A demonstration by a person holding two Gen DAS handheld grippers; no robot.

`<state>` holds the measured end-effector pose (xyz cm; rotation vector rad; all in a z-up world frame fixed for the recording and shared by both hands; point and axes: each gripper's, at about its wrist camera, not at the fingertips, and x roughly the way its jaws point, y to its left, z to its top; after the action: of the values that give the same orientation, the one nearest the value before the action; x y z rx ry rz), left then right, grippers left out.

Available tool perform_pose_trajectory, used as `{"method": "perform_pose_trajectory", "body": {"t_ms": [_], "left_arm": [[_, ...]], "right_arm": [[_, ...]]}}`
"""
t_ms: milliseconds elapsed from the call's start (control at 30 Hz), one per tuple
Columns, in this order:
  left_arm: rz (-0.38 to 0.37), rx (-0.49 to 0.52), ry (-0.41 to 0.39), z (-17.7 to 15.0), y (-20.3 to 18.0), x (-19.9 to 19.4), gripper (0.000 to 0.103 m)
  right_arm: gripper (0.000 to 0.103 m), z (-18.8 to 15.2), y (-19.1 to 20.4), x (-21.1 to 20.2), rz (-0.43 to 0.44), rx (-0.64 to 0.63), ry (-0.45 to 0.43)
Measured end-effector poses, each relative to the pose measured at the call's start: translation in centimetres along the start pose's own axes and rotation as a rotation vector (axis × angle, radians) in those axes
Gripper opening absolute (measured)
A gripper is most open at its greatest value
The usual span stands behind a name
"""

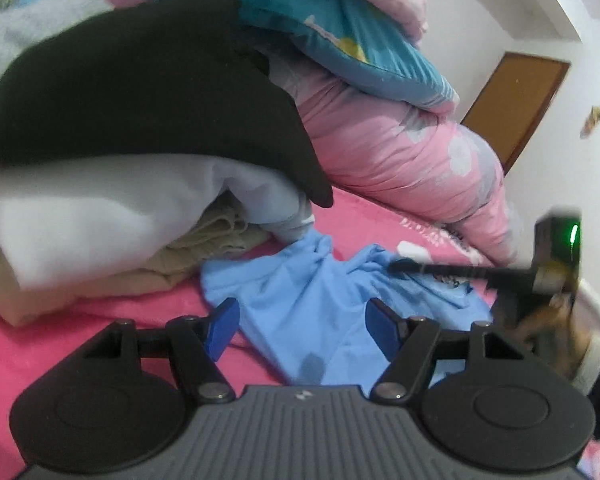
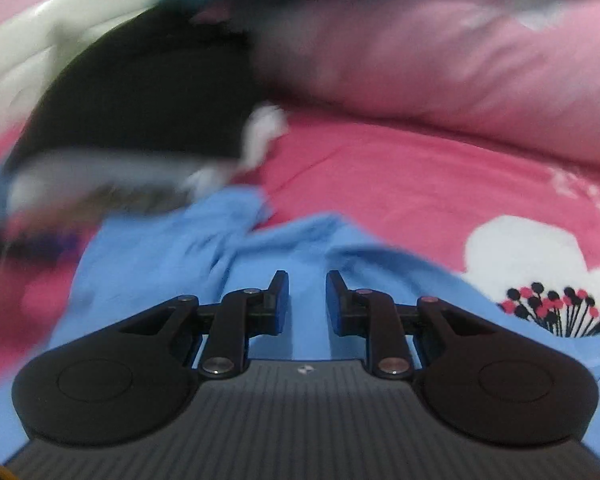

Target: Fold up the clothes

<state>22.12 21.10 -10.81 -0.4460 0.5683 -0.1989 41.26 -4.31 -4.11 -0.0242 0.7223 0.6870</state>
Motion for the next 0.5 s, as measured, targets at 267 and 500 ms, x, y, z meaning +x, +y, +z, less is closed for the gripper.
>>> {"method": "perform_pose_trajectory", "body": {"t_ms": [267,500], "left_arm": [[0.174,-0.117,-0.038,0.1,2.5,-2.3,0.065],[0.076,-0.497,-0.095,0.6,8.6,-5.7,0.060]], "right_arm": [[0.022,2.7,8.2,1.0,0.152,-0.091,0.082],[0.025,0.9,19.3,4.1,0.151,-0.529,0.162]]}}
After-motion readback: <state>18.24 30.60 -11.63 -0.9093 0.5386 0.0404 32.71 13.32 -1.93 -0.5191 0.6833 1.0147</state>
